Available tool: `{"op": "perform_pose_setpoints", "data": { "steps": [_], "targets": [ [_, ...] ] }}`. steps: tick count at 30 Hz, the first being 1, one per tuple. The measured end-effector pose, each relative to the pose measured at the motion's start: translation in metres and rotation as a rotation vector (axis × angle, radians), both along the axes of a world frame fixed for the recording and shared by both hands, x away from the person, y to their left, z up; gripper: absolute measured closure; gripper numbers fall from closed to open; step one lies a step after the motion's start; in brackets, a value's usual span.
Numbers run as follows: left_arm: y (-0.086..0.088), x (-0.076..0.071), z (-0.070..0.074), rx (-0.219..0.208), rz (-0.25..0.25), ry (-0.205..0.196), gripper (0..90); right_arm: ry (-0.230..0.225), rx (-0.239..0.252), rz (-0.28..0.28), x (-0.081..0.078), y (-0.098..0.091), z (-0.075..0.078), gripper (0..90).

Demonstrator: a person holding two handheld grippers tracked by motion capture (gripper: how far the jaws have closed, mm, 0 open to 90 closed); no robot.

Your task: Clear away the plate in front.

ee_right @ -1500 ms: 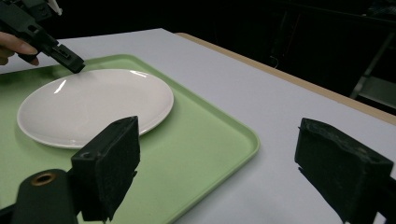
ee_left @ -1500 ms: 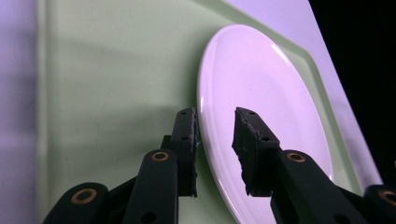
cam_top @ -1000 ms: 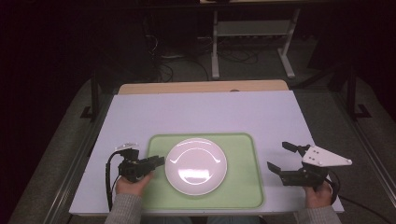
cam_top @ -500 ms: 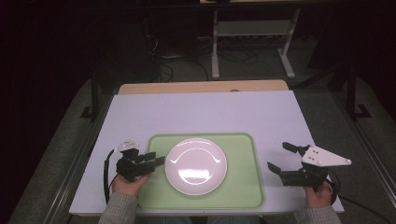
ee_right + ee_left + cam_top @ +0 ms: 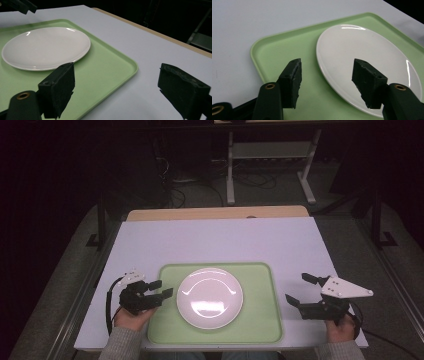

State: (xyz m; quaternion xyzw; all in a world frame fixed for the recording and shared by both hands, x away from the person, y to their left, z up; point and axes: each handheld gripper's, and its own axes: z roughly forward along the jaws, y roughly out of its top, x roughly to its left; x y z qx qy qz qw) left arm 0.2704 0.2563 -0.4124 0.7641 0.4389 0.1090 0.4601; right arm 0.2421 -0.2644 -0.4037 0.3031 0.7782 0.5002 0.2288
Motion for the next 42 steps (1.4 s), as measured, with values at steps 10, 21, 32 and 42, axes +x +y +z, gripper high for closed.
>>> {"op": "perform_pose_setpoints", "data": {
  "steps": [10,21,32,42],
  "targets": [
    [0.006,-0.003,0.006,0.056,-0.013,-0.072,33.8,0.007,-0.010,0.003,0.001,0.001,-0.002,13.2],
    [0.017,-0.006,0.014,0.093,-0.003,-0.150,30.7,0.026,-0.018,0.001,0.003,0.002,-0.004,13.2],
    [0.033,-0.009,0.022,0.085,0.019,-0.194,27.7,0.042,-0.023,-0.001,0.005,0.003,-0.006,13.2],
    [0.046,-0.016,0.023,0.077,0.044,-0.237,27.6,0.059,-0.025,-0.017,0.007,0.001,-0.009,13.2]
  ]
}}
